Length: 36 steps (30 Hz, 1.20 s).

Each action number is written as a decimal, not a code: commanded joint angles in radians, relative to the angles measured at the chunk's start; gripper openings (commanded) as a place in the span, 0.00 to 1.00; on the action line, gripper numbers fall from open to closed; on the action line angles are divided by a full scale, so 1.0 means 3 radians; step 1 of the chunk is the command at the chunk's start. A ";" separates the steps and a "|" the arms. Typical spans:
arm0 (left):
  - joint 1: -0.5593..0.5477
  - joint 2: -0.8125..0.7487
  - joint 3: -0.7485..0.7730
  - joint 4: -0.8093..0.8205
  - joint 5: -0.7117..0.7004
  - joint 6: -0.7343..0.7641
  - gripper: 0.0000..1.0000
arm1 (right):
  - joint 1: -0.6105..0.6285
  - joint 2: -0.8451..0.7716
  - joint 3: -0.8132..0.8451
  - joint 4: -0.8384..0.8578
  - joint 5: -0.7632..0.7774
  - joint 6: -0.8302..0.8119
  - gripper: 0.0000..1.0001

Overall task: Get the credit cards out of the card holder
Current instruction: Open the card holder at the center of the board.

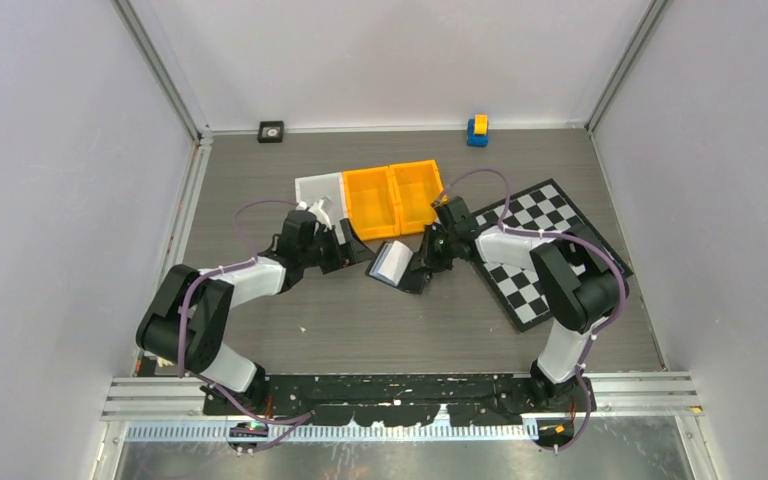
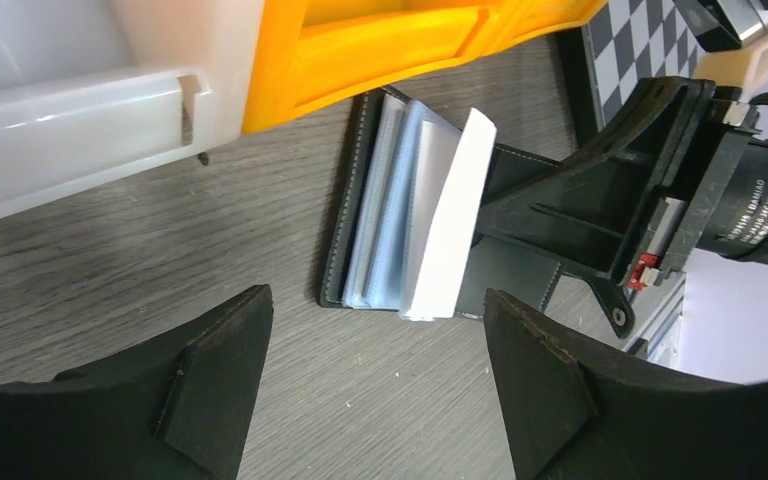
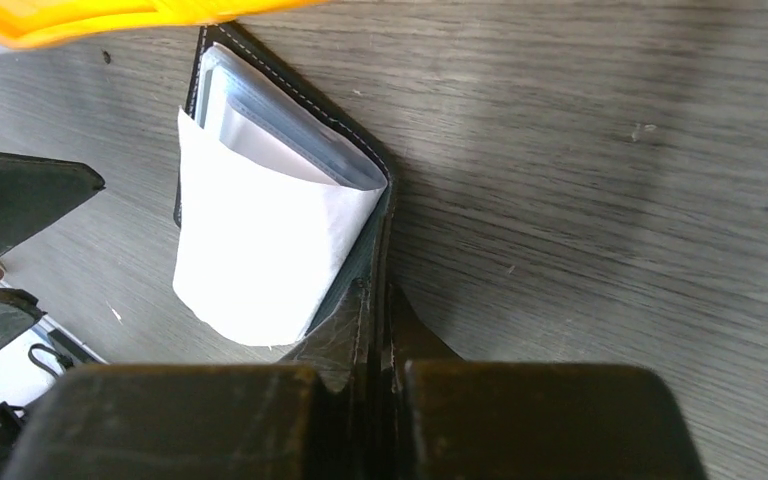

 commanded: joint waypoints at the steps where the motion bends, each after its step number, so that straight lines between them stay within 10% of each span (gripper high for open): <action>1: -0.0003 -0.0037 0.0092 0.0185 0.0266 -0.0006 0.79 | -0.0013 -0.0192 -0.0118 0.0253 -0.0115 -0.0167 0.00; 20: 0.0095 -0.0519 -0.0111 0.0909 0.0956 -0.0492 0.80 | -0.0258 -0.1922 -0.0990 0.1383 -0.0733 0.0343 0.00; 36: 0.0173 0.0280 -0.0197 0.2534 0.1545 -0.1851 0.76 | -0.0300 -0.2494 -0.1186 0.1985 -0.1308 0.0721 0.00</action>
